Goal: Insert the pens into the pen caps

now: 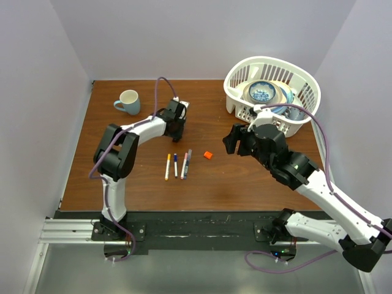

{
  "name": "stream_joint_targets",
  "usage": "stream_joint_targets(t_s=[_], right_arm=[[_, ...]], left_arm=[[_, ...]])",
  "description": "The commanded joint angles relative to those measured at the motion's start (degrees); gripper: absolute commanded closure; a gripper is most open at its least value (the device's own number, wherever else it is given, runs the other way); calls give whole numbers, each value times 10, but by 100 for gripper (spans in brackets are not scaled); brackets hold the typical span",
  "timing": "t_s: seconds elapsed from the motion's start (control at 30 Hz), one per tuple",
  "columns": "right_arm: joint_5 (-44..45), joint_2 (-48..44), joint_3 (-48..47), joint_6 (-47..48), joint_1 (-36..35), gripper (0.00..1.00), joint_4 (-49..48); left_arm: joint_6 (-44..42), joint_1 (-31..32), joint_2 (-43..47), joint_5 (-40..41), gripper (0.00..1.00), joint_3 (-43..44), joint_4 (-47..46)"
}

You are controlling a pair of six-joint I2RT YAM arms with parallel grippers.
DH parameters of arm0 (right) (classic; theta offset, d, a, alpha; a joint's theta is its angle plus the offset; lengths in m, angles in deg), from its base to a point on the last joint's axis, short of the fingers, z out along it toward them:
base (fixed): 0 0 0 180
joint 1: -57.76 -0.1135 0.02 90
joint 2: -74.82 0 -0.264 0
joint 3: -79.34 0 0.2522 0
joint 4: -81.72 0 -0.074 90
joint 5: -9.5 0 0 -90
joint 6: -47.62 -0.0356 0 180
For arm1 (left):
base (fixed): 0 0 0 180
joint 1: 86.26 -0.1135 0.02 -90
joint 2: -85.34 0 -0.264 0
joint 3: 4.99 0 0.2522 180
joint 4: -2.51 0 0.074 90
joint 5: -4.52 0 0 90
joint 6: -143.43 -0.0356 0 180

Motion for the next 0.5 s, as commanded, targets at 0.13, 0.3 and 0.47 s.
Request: stream_joint_targets(t_s=[0.13, 0.3, 0.47], right_arm=[[-1, 17, 11, -75, -1, 30, -64], [4, 52, -10, -123, 0, 30, -82], [-12, 97, -21, -152, 0, 30, -130]], left_arm=[[65, 3, 128, -56, 100, -124, -26], [101, 5, 264, -126, 100, -205, -86], [109, 14, 372, -177, 100, -272, -112]])
